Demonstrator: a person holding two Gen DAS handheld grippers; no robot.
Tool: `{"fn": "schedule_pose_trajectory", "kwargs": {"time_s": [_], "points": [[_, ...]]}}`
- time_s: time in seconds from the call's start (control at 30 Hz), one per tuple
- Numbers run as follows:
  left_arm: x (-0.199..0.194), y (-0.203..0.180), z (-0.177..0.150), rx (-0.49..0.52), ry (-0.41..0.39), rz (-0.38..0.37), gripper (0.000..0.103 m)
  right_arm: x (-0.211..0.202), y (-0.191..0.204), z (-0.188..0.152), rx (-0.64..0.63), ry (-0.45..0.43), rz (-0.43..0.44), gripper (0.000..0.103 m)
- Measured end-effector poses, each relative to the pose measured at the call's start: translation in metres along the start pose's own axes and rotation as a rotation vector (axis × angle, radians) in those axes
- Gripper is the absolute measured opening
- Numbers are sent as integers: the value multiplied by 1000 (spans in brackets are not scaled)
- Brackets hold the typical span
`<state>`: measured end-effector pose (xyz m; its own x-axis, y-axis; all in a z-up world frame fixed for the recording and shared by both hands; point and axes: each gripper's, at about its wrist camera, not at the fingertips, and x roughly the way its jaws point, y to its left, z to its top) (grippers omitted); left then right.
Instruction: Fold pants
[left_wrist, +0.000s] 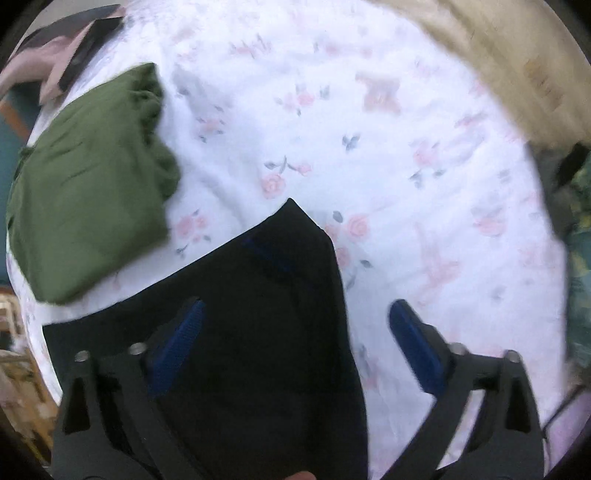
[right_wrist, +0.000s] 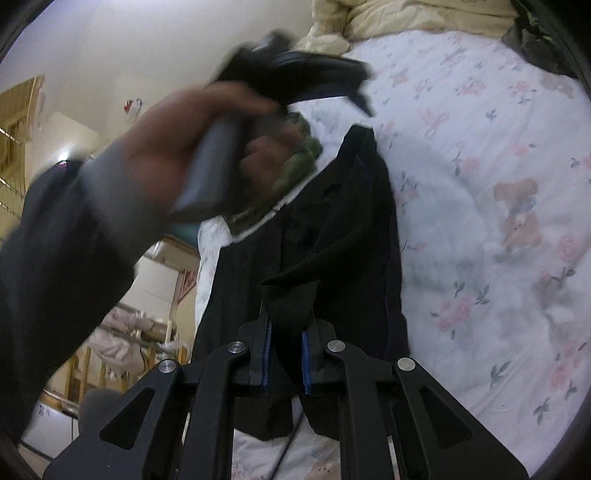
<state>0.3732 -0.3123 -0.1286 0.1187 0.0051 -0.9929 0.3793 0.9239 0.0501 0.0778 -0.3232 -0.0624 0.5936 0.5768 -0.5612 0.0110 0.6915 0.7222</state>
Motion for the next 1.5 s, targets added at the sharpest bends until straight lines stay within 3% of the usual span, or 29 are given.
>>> {"fn": "schedule_pose_trajectory", "kwargs": {"time_s": [0.03, 0.1, 0.13, 0.17, 0.3, 0.47, 0.6, 0.73, 0.9, 0.97, 1.03, 1.13, 1.2, 1.23, 1.4, 1.5], "points": [[10, -2, 2, 15, 24, -6, 73, 5, 3, 0, -21, 19, -12, 12], [21, -2, 2, 24, 65, -10, 37, 10, 6, -3, -39, 43, -16, 12], [19, 1, 2, 23, 66, -42, 28, 11, 7, -3, -45, 50, -14, 12], [14, 5, 0, 24, 53, -80, 11, 13, 10, -4, -52, 57, -10, 12], [-29, 29, -10, 74, -1, -88, 3, 14, 31, -9, -145, 69, 17, 12], [-88, 78, -29, 87, -57, -84, 2, 13, 81, -25, -285, 86, 120, 12], [-119, 139, -44, 68, -96, -35, 2, 26, 127, -37, -386, 138, 198, 12], [-119, 196, -60, 11, -111, 13, 2, 57, 172, -55, -470, 224, 261, 12], [-96, 277, -99, -84, -110, 54, 2, 108, 208, -88, -587, 366, 273, 11], [-78, 304, -114, -150, -86, 36, 2, 124, 202, -96, -586, 409, 235, 11], [-63, 317, -122, -192, -70, -40, 2, 134, 198, -102, -560, 427, 209, 11], [-49, 313, -126, -206, -80, -121, 8, 136, 189, -108, -542, 430, 162, 11], [-40, 303, -128, -189, -86, -148, 38, 125, 178, -105, -535, 406, 116, 11], [-36, 296, -128, -181, -97, -159, 42, 117, 171, -100, -521, 392, 99, 11], [-17, 258, -119, -148, -97, -245, 43, 77, 131, -79, -423, 309, -35, 10], [-9, 231, -111, -83, -89, -205, 44, 52, 97, -71, -337, 243, -144, 9]]}}
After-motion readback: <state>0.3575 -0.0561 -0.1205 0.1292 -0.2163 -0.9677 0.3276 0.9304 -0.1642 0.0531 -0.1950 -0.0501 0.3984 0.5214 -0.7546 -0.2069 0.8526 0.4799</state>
